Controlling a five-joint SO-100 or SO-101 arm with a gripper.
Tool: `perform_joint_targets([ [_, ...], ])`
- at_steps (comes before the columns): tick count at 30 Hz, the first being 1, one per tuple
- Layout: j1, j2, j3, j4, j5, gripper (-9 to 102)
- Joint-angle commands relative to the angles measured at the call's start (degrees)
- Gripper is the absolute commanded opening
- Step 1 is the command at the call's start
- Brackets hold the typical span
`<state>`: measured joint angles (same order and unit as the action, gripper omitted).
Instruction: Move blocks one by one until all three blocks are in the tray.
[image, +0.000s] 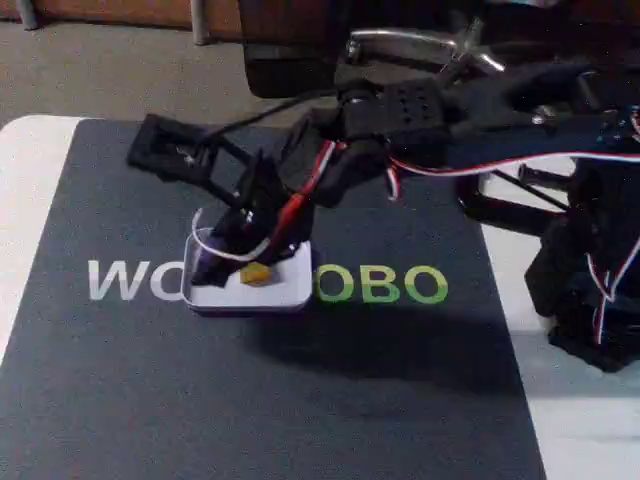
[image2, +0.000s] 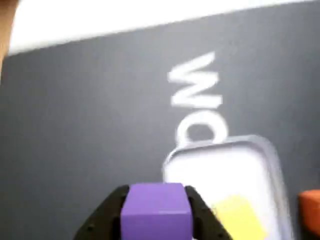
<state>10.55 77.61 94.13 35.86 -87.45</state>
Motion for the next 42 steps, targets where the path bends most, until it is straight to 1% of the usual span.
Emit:
perform_joint_targets([
  [1, 2.3, -1.9, -6.2, -0.6, 0.6, -8],
  [5, 5.2, -6.9, -10.5, -0.6, -0.3, -8],
  [13, 6.7, -10.6, -13.2, -0.6, -2.0, -8],
  [14, 6.8, -10.7, -13.2, -0.6, -2.4, -6],
  [17, 6.9, -11.0, -13.2, -0.6, -3.2, 7],
  [19, 6.9, -11.1, -13.2, -0.6, -3.2, 11],
  [33, 7.9, -9.0, -12.7, 0.0, -3.8, 15],
  [37, 9.4, -6.2, -12.6, 3.3, -3.8, 15],
  [42, 12.0, -1.3, -12.6, 10.6, -3.4, 15],
])
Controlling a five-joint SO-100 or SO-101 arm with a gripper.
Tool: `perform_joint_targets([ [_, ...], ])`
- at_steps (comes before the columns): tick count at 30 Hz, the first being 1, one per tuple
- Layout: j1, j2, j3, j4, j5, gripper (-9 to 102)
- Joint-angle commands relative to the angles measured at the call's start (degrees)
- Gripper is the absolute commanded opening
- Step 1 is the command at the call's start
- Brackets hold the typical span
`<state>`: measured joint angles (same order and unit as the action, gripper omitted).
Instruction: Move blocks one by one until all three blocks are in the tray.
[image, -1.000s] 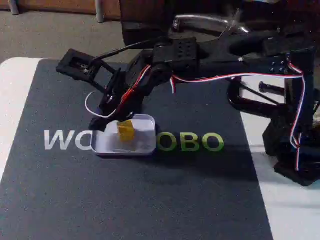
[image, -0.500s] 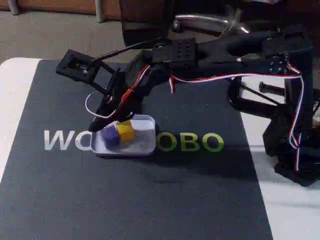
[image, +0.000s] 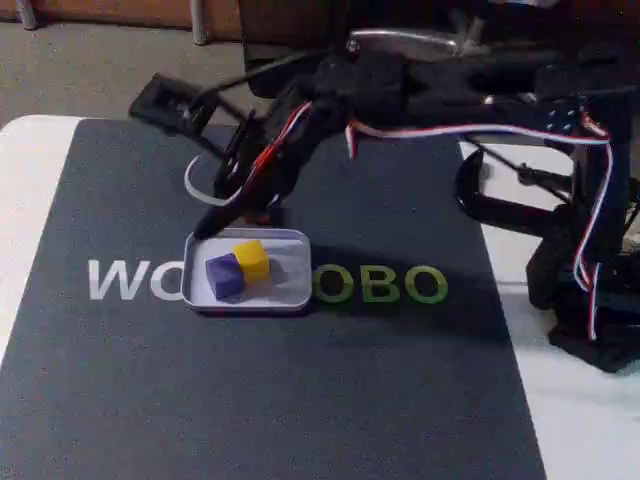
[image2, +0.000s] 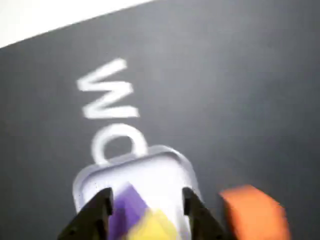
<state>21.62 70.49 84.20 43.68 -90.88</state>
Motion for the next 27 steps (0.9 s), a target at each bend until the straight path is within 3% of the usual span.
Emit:
perform_joint_targets([
  [1, 1.4, 6.6, -2.6, 4.0, -0.3, 15],
  [12, 6.2, 10.0, 0.3, 6.4, -6.9, 15],
  [27, 12.8, 4.2, 1.1, 2.7, -19.1, 15],
])
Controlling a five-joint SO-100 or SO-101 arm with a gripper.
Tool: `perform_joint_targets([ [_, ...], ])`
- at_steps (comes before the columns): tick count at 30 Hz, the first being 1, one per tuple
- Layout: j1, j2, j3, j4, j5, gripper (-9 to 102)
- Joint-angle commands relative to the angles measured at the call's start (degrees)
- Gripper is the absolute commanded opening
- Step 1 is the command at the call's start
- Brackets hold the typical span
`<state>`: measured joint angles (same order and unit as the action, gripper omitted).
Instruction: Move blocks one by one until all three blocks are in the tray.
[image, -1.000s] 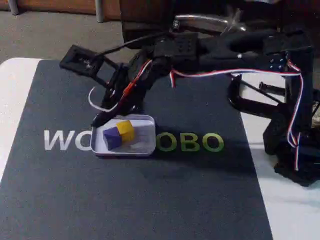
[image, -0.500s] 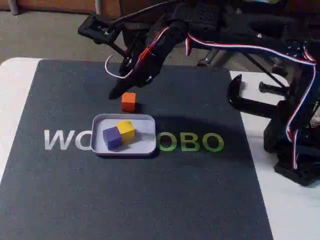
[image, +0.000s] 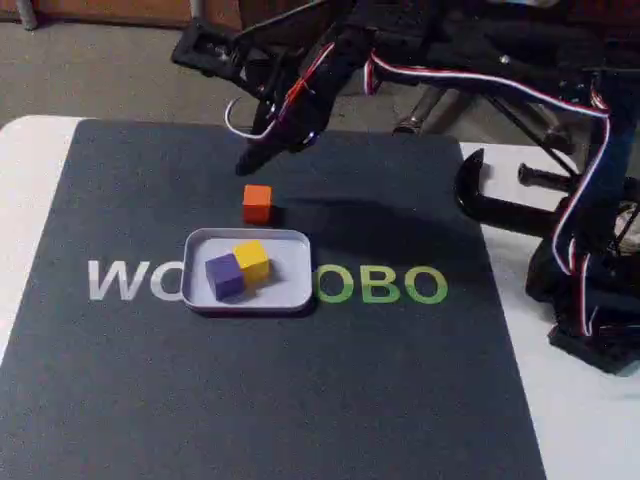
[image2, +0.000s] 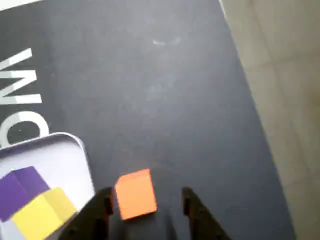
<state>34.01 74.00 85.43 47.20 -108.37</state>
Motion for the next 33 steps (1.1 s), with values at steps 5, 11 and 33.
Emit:
perform_joint_targets([
  [5, 0.2, 1.0, 1.9, -1.4, -6.2, 16],
  [11, 1.1, 5.9, 14.6, -11.7, -13.2, 16],
  [33, -2.9, 5.6, 15.1, -13.1, -9.1, 15],
])
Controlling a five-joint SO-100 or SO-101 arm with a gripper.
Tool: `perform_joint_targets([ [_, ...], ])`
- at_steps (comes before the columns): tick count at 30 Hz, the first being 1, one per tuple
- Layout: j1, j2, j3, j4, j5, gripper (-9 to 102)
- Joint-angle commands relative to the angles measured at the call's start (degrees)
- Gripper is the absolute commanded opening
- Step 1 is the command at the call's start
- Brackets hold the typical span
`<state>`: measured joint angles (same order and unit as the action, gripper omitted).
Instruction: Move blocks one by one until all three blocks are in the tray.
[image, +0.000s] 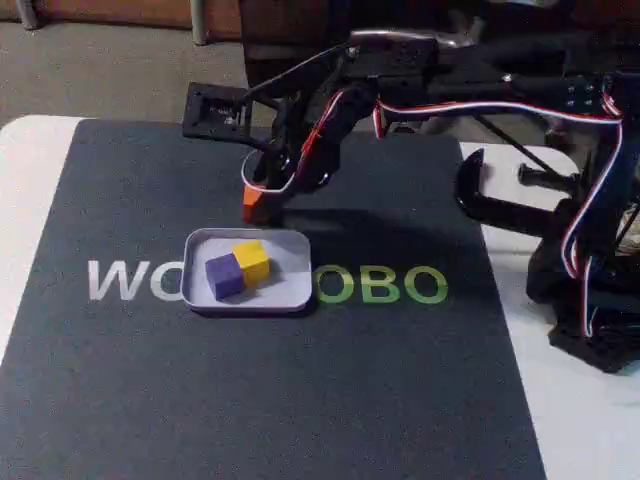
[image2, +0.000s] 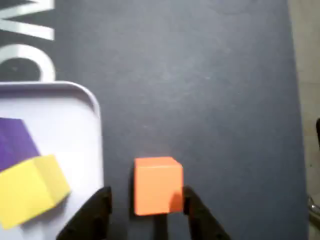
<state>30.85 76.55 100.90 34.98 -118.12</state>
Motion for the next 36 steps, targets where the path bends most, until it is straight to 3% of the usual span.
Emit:
perform_joint_targets([
  [1, 0.6, 3.0, -0.4, -1.0, 0.6, 15],
  [23, 2.4, 0.4, 1.0, -3.5, -2.0, 16],
  [29, 1.8, 0.4, 5.2, -8.7, -3.0, 16],
  [36, 1.8, -0.6, 5.2, -9.1, -3.1, 15],
])
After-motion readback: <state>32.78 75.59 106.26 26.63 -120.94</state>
